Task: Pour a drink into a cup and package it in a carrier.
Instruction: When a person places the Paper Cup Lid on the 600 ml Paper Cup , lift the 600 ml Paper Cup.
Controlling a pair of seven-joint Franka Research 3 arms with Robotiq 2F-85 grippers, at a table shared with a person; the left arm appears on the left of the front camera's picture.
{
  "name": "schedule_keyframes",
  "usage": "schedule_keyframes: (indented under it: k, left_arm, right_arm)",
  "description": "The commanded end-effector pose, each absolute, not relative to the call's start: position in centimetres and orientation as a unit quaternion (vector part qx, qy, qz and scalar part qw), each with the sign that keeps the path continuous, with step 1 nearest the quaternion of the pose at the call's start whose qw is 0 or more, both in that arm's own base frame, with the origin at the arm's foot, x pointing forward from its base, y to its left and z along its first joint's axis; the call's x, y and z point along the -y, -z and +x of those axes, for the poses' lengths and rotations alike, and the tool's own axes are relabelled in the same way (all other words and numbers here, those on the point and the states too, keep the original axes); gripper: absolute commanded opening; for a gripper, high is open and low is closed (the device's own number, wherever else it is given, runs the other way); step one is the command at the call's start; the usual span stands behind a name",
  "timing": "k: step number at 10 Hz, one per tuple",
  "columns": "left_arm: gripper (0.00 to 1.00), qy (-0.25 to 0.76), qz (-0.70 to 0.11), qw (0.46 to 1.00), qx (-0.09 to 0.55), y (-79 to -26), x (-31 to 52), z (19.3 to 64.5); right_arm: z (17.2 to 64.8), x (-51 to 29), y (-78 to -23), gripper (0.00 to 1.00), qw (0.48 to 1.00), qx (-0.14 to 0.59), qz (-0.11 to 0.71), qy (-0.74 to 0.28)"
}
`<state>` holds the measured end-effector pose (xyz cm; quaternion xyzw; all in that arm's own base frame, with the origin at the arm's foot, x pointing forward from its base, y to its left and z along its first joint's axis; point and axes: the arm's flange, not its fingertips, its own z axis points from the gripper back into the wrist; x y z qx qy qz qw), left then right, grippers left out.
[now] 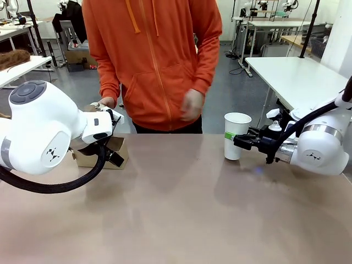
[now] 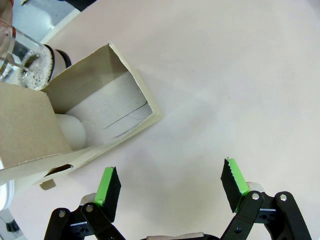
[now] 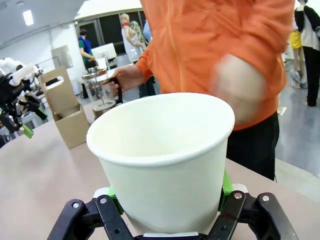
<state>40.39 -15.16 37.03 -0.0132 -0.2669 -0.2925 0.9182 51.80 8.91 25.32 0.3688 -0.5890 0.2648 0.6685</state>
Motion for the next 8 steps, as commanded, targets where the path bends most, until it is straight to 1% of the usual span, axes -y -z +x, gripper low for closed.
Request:
schedule_keyframes:
  k: [1,8]
  left_arm:
    - [1.0,0.293,-0.014,0.918,0.267,-37.06,15.13,40.37]
    - [1.0,0.293,-0.014,0.918,0.267,-37.06,15.13,40.37]
  right_arm:
    - [51.89,-9.16,-25.76,0.8,0.667,0.594,0.367,-0.261]
    - [51.89,-9.16,-25.76,0.8,0.667,0.594,0.367,-0.261]
